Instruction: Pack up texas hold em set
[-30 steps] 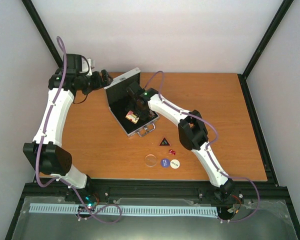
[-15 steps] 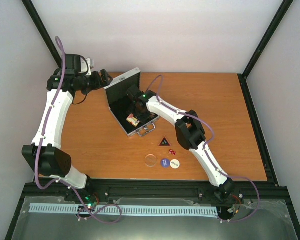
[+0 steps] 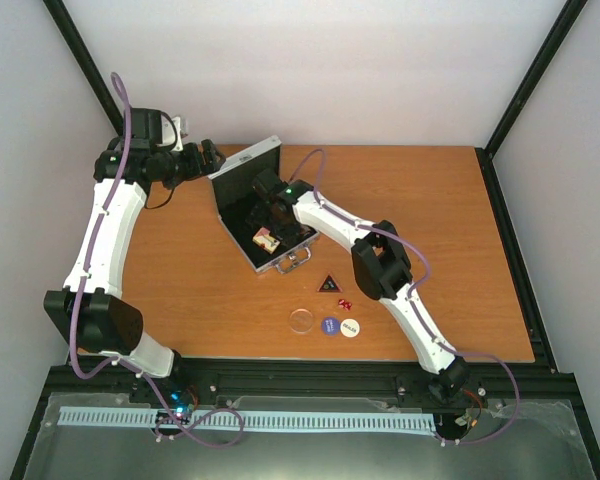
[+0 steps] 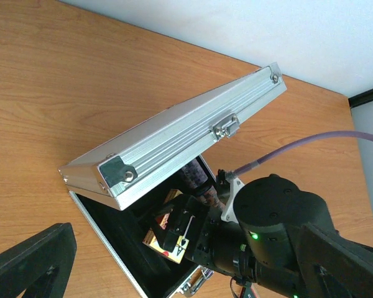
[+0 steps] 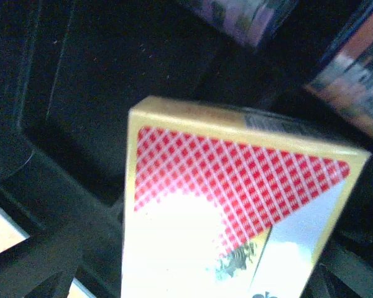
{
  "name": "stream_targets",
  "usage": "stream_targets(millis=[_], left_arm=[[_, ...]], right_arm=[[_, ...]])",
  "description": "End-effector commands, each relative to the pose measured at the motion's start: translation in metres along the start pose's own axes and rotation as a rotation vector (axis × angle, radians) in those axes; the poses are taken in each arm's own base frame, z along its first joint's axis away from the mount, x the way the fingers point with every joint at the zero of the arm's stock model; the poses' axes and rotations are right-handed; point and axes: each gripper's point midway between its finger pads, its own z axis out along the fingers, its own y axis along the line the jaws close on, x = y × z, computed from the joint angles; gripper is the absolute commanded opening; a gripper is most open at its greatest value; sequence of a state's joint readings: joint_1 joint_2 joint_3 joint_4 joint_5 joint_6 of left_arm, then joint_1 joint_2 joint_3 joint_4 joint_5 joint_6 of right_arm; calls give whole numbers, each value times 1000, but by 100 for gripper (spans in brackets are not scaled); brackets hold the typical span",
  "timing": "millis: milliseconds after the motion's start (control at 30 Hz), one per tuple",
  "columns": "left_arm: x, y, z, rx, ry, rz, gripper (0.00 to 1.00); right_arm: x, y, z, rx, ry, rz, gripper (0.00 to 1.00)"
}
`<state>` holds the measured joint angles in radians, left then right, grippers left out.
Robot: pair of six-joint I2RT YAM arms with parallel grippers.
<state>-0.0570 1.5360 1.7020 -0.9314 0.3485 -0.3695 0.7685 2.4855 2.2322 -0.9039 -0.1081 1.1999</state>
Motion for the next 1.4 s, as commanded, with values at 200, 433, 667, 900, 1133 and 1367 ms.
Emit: stream_targets(millis=[200, 433, 667, 900, 1133, 1367], left_arm=[[-9, -8, -14, 10, -48, 40, 100], [-9, -7, -15, 3, -52, 42, 100], [-13, -9, -19, 0, -65, 46, 100], [-18, -11, -22, 0, -83, 47, 100], [-21, -11, -22, 1, -92, 41, 100], [-19, -9, -19, -5, -80, 41, 100]], right_arm=[[0, 38, -59, -119, -56, -103, 100], [7, 34, -78, -102, -49, -127, 100], [-5, 26, -105, -4, -171, -383, 100], [11, 31, -94, -49, -102, -829, 100], [20, 56, -95, -170, -120, -1126, 100], [19, 64, -79, -197, -121, -1285, 100]])
